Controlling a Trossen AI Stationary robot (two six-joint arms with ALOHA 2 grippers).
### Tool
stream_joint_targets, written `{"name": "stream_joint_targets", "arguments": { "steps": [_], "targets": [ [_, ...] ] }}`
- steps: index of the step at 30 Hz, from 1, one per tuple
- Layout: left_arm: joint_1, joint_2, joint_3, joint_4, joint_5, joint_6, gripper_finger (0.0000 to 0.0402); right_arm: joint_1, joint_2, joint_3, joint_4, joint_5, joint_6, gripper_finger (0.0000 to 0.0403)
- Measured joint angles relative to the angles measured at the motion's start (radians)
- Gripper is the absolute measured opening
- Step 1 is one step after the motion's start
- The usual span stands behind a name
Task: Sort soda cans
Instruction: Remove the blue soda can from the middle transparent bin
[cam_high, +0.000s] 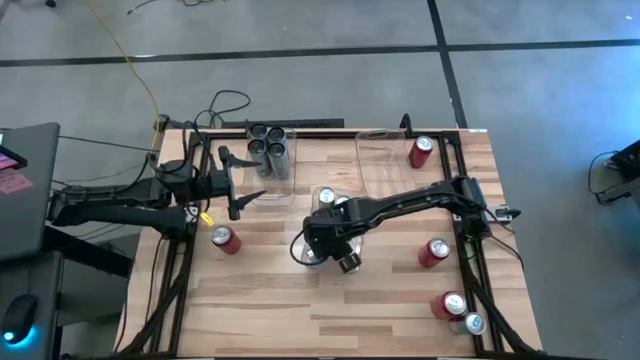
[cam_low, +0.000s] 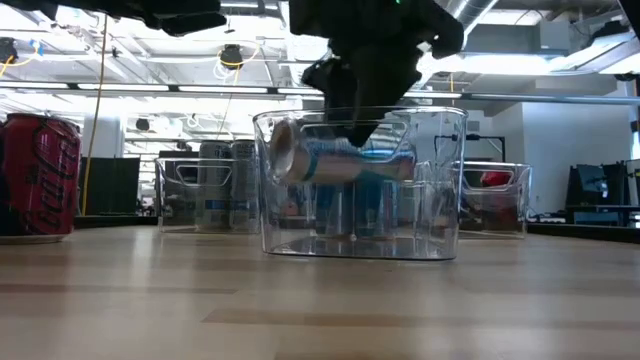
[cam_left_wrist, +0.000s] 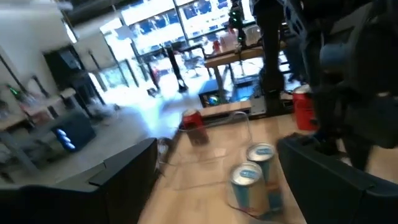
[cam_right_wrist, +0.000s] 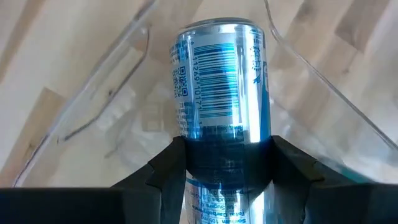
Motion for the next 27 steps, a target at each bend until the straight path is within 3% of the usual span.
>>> {"name": "stream_joint_targets", "arguments": {
  "steps": [5, 8, 15, 23, 27],
  "targets": [
    [-0.001, 0.017, 0.000, -0.014, 0.139, -0.180, 0.0329, 0.021, 0.000, 0.083, -0.088, 0.093, 0.014, 0.0192],
    [-0.007, 0.012, 0.000, -0.022, 0.158, -0.251, 0.0329, 0.036, 0.000, 0.138, -0.136, 0.150, 0.010, 0.0192],
    [-0.056, 0.011, 0.000, -0.021, 0.158, -0.235, 0.0329, 0.079, -0.002, 0.251, -0.274, 0.202, 0.051, 0.0191],
    [-0.085, 0.011, 0.000, -0.006, 0.156, -0.187, 0.0329, 0.154, -0.003, 0.363, -0.571, 0.241, 0.299, 0.0191],
    [-0.085, 0.011, 0.001, 0.003, 0.155, -0.173, 0.0329, 0.215, -0.028, 0.356, -0.571, 0.200, 0.414, 0.0191]
  ]
}}
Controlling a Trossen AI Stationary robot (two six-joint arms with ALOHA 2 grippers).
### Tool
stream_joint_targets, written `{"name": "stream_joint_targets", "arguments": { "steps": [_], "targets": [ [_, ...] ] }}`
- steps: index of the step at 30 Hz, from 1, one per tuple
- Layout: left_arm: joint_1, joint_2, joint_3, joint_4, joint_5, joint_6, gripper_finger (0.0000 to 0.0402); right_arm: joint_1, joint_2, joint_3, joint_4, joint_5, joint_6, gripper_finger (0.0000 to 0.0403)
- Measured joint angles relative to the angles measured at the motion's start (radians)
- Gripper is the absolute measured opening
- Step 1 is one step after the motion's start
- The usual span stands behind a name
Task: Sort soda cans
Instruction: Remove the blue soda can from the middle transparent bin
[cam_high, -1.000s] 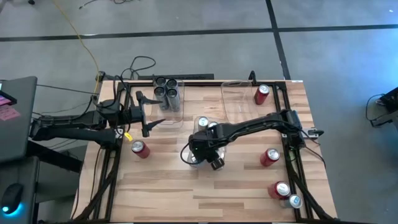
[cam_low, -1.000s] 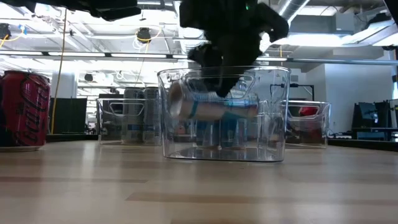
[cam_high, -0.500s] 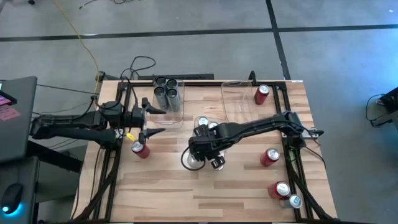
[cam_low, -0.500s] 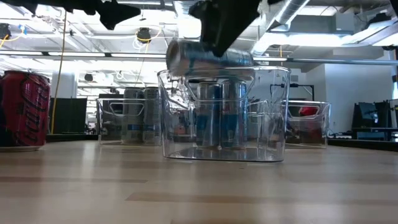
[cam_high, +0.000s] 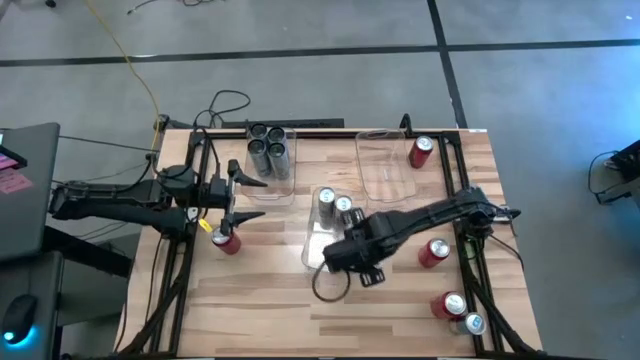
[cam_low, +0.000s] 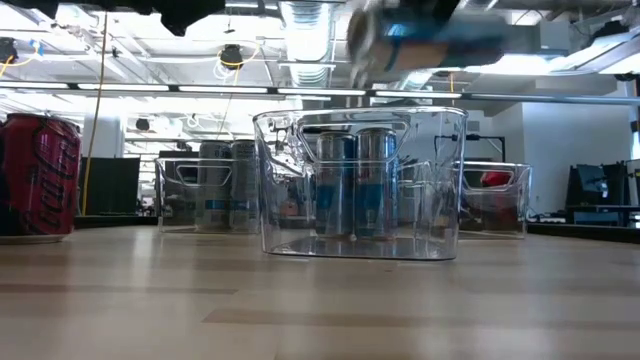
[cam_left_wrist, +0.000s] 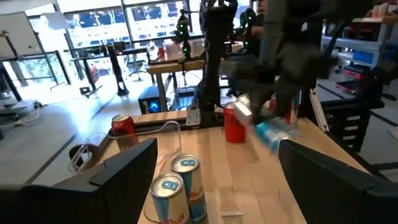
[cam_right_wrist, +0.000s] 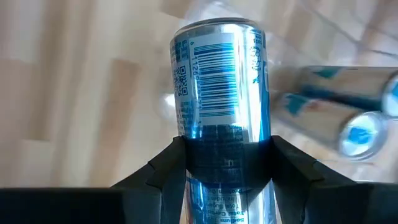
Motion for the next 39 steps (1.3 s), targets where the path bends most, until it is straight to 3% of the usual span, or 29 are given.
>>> {"name": "stream_joint_targets", "arguments": {
  "steps": [8, 18, 26, 34, 39],
  "targets": [
    [0.000, 0.000, 0.008, 0.042, 0.000, 0.053, 0.0329, 0.103, -0.085, 0.001, -0.006, 0.017, 0.227, 0.0191],
    [0.000, 0.000, 0.008, 0.058, 0.000, 0.077, 0.0329, 0.207, -0.093, 0.001, -0.004, 0.152, 0.715, 0.0191],
    [0.000, 0.000, 0.008, 0.059, 0.000, 0.066, 0.0329, 0.241, -0.088, -0.156, 0.026, 0.107, 0.728, 0.0191],
    [0.001, 0.000, 0.008, 0.060, 0.000, 0.101, 0.0329, 0.226, -0.086, -0.429, 0.358, -0.068, 0.602, 0.0191],
    [0.001, 0.000, 0.008, 0.076, -0.001, 0.126, 0.0329, 0.210, -0.086, -0.512, 0.519, -0.095, 0.504, 0.0191]
  ]
}}
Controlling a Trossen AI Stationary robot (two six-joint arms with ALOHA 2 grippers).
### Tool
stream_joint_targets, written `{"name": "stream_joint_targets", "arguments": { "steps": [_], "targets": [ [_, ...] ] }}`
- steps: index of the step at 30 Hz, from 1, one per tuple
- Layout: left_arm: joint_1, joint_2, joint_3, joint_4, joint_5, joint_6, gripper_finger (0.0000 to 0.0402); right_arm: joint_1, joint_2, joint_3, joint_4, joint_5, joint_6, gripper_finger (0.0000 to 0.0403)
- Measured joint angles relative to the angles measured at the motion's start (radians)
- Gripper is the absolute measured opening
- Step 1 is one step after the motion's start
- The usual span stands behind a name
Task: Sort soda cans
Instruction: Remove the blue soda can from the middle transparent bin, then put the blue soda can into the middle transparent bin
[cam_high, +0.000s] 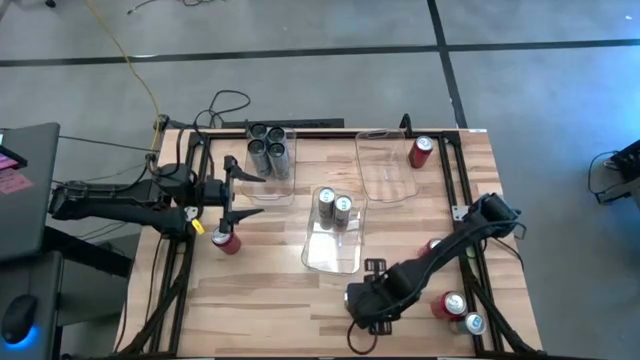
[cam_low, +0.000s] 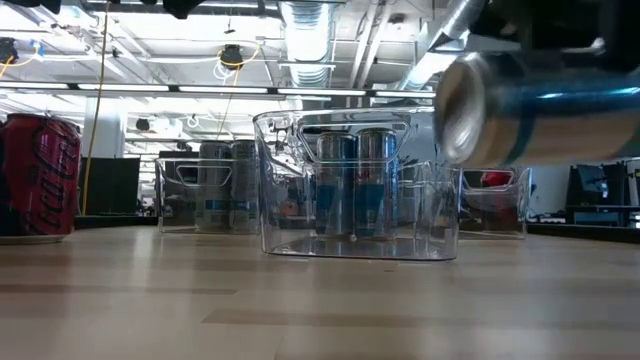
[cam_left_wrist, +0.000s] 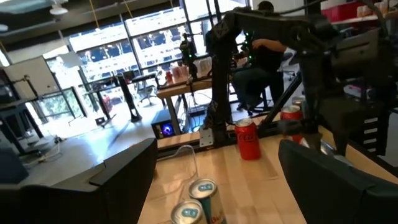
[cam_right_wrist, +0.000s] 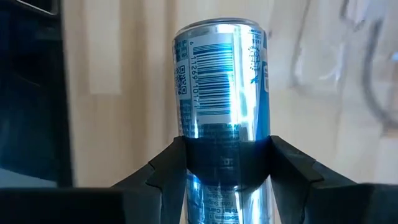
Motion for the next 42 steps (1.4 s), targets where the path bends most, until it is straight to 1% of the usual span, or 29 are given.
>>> {"name": "stream_joint_targets", "arguments": {
  "steps": [4, 7, 10, 13, 16, 22, 26, 28, 32, 37, 39, 42],
  "targets": [
    [0.000, 0.000, 0.000, 0.005, 0.000, 0.021, 0.0329, -0.049, 0.000, -0.040, 0.065, 0.000, -0.113, 0.0191],
    [0.000, 0.000, 0.000, 0.007, 0.000, 0.035, 0.0329, -0.095, -0.001, -0.102, 0.164, -0.040, -0.182, 0.0191],
    [0.000, 0.000, 0.000, 0.005, 0.000, 0.037, 0.0329, -0.129, -0.001, -0.160, 0.214, -0.071, -0.199, 0.0193],
    [0.000, 0.000, 0.000, -0.008, 0.000, 0.037, 0.0329, -0.148, -0.001, -0.198, 0.226, -0.077, -0.201, 0.0201],
    [0.000, 0.003, 0.000, -0.014, 0.000, 0.037, 0.0329, -0.157, -0.001, -0.218, 0.263, -0.076, -0.200, 0.0219],
    [-0.003, 0.003, 0.000, -0.035, 0.000, -0.011, 0.0329, -0.143, -0.003, -0.227, 0.365, -0.070, -0.198, 0.0273],
    [-0.038, 0.011, 0.000, -0.061, 0.000, -0.054, 0.0329, -0.127, -0.007, -0.226, 0.380, -0.070, -0.190, 0.0303],
    [-0.073, 0.027, 0.000, -0.064, -0.001, -0.059, 0.0328, -0.118, -0.011, -0.213, 0.356, -0.071, -0.166, 0.0315],
    [-0.189, 0.115, 0.000, 0.000, -0.001, -0.077, 0.0308, -0.087, -0.015, -0.185, 0.298, -0.071, -0.059, 0.0328],
    [-0.352, 0.315, 0.002, 0.157, -0.053, -0.061, 0.0279, 0.017, -0.015, -0.195, 0.265, -0.073, 0.124, 0.0329],
    [-0.395, 0.398, 0.025, 0.201, -0.069, -0.043, 0.0276, 0.065, -0.015, -0.209, 0.276, -0.050, 0.209, 0.0329],
    [-0.433, 0.517, 0.087, 0.219, -0.074, -0.041, 0.0276, 0.129, -0.013, -0.233, 0.292, 0.046, 0.311, 0.0329]
  ]
}}
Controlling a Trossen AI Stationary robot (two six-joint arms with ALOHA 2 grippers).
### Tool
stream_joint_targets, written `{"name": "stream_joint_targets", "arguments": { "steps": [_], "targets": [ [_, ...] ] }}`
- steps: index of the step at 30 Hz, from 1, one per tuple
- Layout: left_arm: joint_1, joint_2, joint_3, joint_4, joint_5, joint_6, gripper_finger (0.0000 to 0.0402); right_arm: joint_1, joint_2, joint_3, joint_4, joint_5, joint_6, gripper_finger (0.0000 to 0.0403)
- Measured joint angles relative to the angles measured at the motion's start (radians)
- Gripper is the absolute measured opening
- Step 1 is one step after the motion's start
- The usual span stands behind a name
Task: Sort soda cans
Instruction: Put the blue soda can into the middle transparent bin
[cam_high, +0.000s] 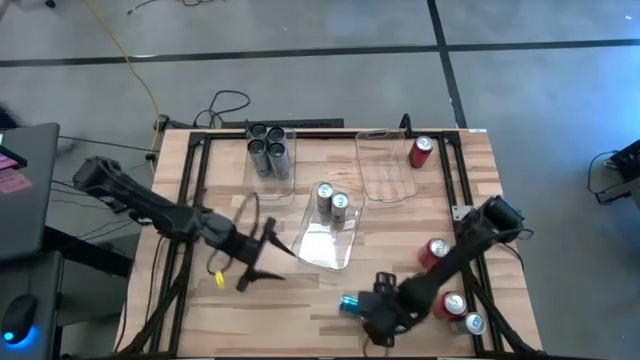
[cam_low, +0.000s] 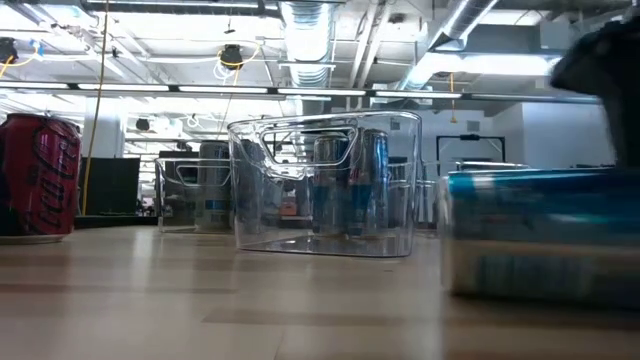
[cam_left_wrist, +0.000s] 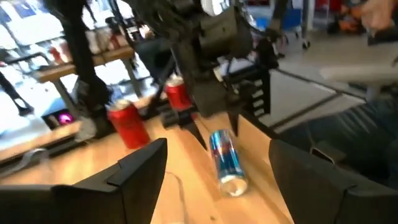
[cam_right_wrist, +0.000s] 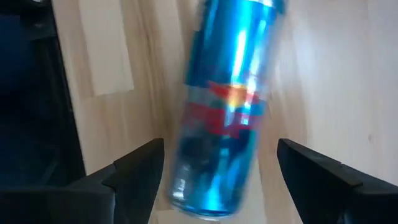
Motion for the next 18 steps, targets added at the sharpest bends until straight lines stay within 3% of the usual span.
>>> {"name": "stream_joint_targets", "arguments": {
  "steps": [8, 18],
  "targets": [
    [-0.028, 0.286, 0.139, -0.005, -0.021, -0.055, 0.0275, 0.024, 0.037, -0.009, -0.021, 0.242, 0.076, 0.0330],
    [-0.029, 0.491, 0.264, -0.085, -0.020, -0.097, 0.0275, -0.015, 0.061, -0.007, 0.081, 0.294, 0.003, 0.0329]
  ]
}}
